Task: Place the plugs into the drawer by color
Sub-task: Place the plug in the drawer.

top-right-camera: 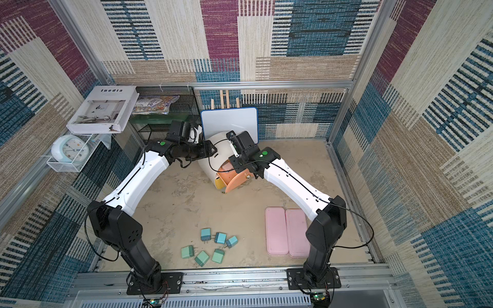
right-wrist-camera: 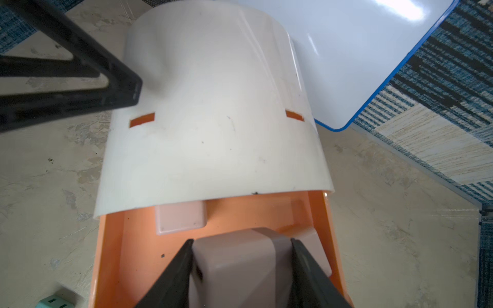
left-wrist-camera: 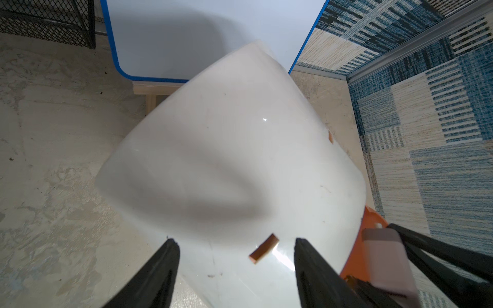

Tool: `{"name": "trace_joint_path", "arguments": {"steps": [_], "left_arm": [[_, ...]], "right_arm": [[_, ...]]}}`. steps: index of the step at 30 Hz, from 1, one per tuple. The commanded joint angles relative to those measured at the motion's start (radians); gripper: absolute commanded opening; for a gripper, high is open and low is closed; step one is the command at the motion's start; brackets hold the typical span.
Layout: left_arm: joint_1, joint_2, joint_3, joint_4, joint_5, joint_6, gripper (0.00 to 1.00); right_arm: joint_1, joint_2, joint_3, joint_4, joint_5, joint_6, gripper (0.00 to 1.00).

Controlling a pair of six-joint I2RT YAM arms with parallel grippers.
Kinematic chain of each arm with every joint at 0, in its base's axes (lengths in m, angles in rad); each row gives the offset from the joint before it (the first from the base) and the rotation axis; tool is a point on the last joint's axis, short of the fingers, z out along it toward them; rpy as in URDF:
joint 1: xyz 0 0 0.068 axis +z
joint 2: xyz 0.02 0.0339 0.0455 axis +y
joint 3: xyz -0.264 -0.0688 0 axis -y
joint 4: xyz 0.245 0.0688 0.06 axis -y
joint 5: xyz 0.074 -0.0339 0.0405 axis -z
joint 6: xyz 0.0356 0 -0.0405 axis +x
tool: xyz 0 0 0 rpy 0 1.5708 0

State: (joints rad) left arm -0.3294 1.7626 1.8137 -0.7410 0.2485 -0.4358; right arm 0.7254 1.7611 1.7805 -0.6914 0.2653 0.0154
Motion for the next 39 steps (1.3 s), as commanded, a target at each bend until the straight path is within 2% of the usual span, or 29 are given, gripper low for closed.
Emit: {"name": "trace_joint_path", "arguments": {"steps": [1, 10, 16, 26, 32, 35, 39], "left_arm": [[0.0, 0.003, 0.006, -0.016, -0.016, 0.023, 0.72], [0.003, -0.003, 0.004, -0.02, -0.03, 0.037, 0.73], [0.012, -0.022, 0.016, -0.033, -0.048, 0.058, 0.74], [0.055, 0.047, 0.175, -0.128, 0.003, 0.121, 0.79], [0.065, 0.102, 0.22, -0.135, 0.067, 0.186, 0.8], [0.08, 0.144, 0.268, -0.138, 0.102, 0.215, 0.8], [0.107, 0.202, 0.333, -0.139, 0.127, 0.232, 0.8]], "right_arm": [[-0.006, 0.012, 0.007, -0.002, 0.021, -0.003, 0.29], [-0.02, 0.034, -0.007, 0.011, 0.026, -0.006, 0.38], [-0.024, 0.026, -0.025, 0.033, 0.005, -0.013, 0.5], [-0.034, -0.019, -0.045, 0.066, -0.017, -0.017, 0.7], [-0.034, -0.093, -0.028, 0.057, -0.053, -0.014, 0.74], [-0.034, -0.218, -0.147, 0.15, -0.096, -0.018, 0.75], [-0.034, -0.428, -0.455, 0.392, -0.147, -0.027, 0.76]]}}
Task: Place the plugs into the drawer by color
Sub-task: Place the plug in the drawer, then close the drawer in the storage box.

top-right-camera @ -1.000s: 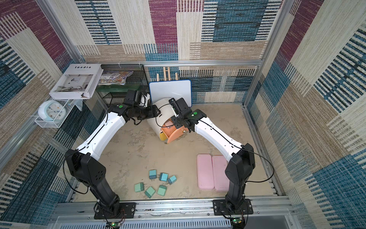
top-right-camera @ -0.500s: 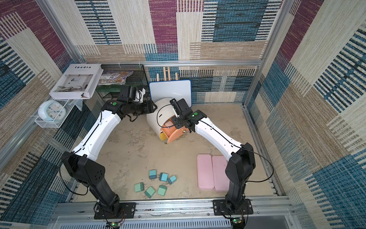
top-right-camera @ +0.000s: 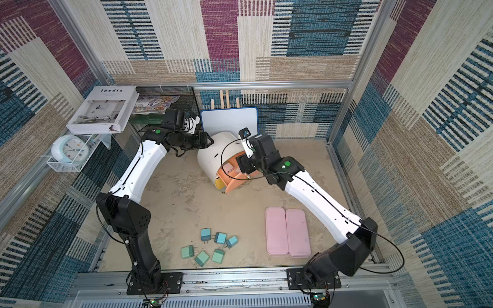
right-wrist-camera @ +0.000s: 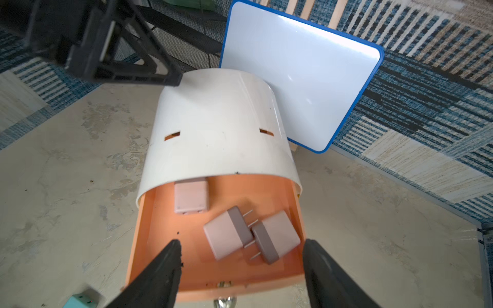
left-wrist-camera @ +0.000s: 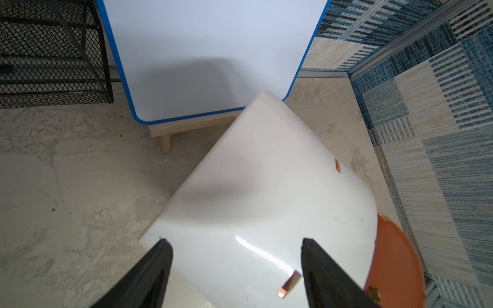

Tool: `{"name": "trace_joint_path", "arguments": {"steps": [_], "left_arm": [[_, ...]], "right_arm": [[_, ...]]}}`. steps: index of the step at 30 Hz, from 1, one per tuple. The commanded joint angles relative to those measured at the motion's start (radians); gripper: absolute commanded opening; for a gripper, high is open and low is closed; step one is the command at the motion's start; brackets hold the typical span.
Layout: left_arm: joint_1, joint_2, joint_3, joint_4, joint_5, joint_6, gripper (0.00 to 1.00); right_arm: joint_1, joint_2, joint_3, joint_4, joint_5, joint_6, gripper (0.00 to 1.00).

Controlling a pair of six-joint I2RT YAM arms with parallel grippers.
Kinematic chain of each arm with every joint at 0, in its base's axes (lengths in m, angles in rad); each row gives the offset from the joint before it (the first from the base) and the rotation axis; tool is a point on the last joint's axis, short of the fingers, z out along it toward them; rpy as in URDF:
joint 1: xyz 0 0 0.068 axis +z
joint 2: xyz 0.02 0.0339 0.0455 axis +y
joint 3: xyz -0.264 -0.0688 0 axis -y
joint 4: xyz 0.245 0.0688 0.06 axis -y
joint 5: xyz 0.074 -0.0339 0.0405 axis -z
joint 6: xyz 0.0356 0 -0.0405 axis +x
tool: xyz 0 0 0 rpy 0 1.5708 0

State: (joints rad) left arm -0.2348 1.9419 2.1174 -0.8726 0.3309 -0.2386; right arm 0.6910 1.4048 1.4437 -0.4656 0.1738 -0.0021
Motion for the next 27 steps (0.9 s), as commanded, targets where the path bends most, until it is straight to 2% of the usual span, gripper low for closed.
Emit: {"name": "trace_joint_path", "arguments": {"steps": [1, 7, 13, 21, 27], "left_arm": [[0.02, 0.038, 0.046, -0.008, 0.063, 0.035, 0.8], [0.038, 0.126, 0.129, -0.026, 0.092, 0.036, 0.8], [0.042, 0.163, 0.133, -0.036, 0.118, 0.029, 0.79], [0.043, 0.177, 0.116, -0.036, 0.135, 0.028, 0.78], [0.043, 0.179, 0.107, -0.036, 0.14, 0.028, 0.77]], "right_arm": [[0.001, -0.11, -0.179, 0.202, -0.057, -0.004, 0.76], [0.002, -0.251, -0.458, 0.376, -0.086, -0.002, 0.79], [0.002, -0.241, -0.582, 0.49, -0.072, 0.011, 0.79], [0.002, -0.082, -0.491, 0.469, -0.072, -0.002, 0.78], [0.002, -0.03, -0.452, 0.497, -0.073, -0.01, 0.78]]}}
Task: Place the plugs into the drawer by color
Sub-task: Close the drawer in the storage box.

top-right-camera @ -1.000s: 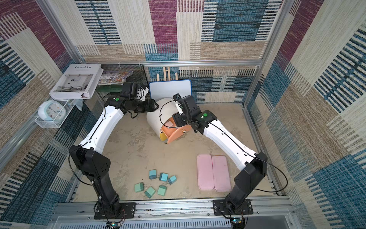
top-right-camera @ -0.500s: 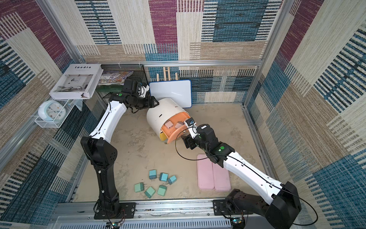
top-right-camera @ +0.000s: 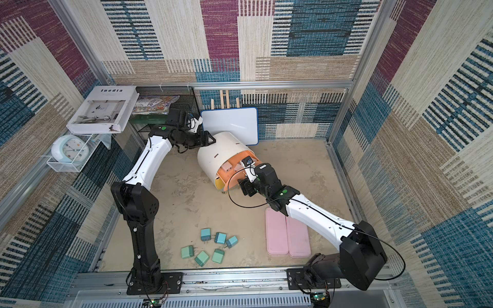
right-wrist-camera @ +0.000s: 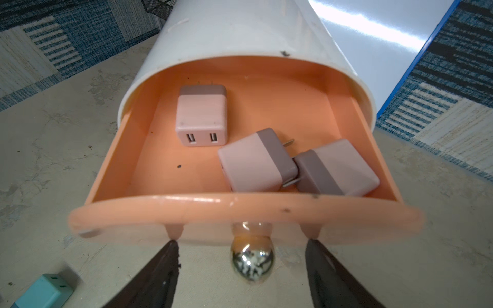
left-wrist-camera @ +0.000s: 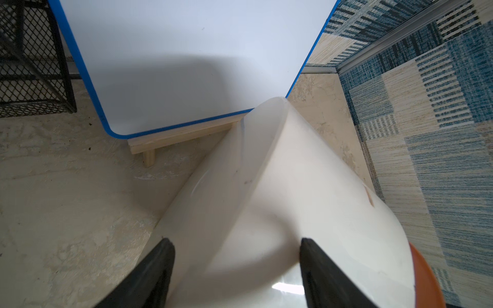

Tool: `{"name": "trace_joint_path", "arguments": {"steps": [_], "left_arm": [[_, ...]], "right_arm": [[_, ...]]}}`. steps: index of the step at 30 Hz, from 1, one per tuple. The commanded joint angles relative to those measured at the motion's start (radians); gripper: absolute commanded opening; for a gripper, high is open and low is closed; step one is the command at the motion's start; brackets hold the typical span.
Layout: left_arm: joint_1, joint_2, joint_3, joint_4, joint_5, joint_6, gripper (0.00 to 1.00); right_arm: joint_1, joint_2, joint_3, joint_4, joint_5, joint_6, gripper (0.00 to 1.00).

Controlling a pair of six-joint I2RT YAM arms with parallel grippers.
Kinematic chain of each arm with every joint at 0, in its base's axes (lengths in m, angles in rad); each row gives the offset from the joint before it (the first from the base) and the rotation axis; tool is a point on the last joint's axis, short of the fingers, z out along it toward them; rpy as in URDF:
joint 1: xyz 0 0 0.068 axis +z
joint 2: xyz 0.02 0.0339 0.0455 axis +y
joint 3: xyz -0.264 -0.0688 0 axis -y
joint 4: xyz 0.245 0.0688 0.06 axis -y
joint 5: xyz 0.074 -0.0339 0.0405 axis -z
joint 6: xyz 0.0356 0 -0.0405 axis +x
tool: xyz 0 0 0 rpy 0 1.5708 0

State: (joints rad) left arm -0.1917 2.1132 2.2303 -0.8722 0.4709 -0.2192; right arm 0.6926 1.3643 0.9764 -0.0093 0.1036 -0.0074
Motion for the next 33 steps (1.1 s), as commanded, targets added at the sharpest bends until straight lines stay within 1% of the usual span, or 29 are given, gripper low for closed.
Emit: {"name": "trace_joint_path", "arguments": {"steps": [1, 7, 15, 21, 30, 33], "left_arm": [[0.0, 0.008, -0.008, -0.036, 0.002, 0.008, 0.77], [0.0, 0.007, -0.012, -0.037, 0.012, 0.001, 0.76], [0.0, -0.005, -0.025, -0.036, 0.01, 0.001, 0.75], [0.0, -0.013, -0.04, -0.036, 0.005, 0.003, 0.75], [-0.006, -0.022, -0.053, -0.037, 0.01, -0.01, 0.75], [-0.005, -0.051, -0.062, -0.036, -0.013, -0.025, 0.74]], "right_arm": [[0.001, 0.018, 0.021, 0.045, 0.001, -0.003, 0.78], [0.001, 0.079, 0.073, 0.072, 0.018, 0.003, 0.77], [0.001, 0.179, 0.159, 0.115, 0.005, 0.006, 0.76], [-0.001, 0.238, 0.203, 0.134, 0.008, 0.001, 0.73], [-0.004, 0.261, 0.215, 0.157, 0.001, 0.005, 0.71], [-0.004, 0.202, 0.212, 0.144, -0.038, 0.036, 0.7]]}}
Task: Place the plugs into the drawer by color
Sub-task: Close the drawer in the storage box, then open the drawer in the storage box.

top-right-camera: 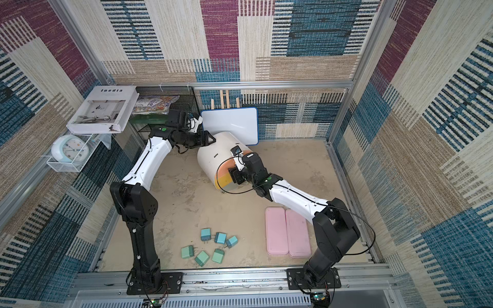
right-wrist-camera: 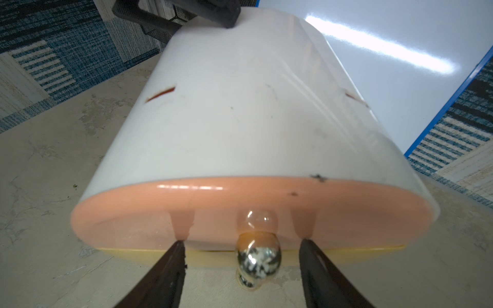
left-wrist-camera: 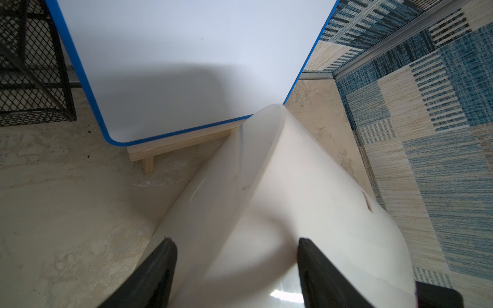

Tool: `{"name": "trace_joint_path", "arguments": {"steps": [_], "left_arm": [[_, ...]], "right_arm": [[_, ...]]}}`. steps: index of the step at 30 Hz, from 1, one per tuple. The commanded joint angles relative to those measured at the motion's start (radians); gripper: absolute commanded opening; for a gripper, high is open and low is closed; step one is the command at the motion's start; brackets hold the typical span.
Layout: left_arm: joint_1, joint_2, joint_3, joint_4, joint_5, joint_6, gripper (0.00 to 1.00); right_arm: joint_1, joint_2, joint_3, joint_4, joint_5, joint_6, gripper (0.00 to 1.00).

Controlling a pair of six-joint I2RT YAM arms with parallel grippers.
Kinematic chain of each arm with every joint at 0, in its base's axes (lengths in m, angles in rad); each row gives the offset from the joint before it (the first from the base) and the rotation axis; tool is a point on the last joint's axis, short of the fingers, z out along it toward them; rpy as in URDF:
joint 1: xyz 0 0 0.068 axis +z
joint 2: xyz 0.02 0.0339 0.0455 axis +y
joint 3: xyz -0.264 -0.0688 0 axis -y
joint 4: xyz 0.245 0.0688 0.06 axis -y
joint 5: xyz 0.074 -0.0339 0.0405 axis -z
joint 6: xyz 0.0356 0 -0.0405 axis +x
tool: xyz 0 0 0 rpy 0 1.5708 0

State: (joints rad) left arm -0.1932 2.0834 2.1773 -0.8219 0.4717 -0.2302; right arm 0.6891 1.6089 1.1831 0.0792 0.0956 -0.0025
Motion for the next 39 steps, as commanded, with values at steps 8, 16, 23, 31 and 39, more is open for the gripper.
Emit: {"name": "trace_joint_path", "arguments": {"steps": [8, 16, 23, 31, 39], "left_arm": [[-0.005, -0.198, -0.146, -0.084, -0.146, -0.083, 0.72], [-0.05, -0.303, -0.334, -0.022, -0.116, -0.089, 0.72], [-0.099, -0.33, -0.386, 0.021, -0.062, -0.069, 0.72], [-0.101, -0.332, -0.418, 0.029, -0.082, -0.048, 0.72], [-0.1, -0.328, -0.436, 0.04, -0.088, -0.05, 0.73]], "right_arm": [[-0.008, -0.283, -0.286, 0.198, -0.099, 0.396, 0.65], [-0.086, -0.238, -0.427, 0.386, -0.335, 0.566, 0.57], [-0.172, -0.167, -0.469, 0.533, -0.468, 0.64, 0.46], [-0.209, -0.048, -0.413, 0.565, -0.549, 0.709, 0.45], [-0.22, 0.045, -0.368, 0.587, -0.563, 0.727, 0.47]]}}
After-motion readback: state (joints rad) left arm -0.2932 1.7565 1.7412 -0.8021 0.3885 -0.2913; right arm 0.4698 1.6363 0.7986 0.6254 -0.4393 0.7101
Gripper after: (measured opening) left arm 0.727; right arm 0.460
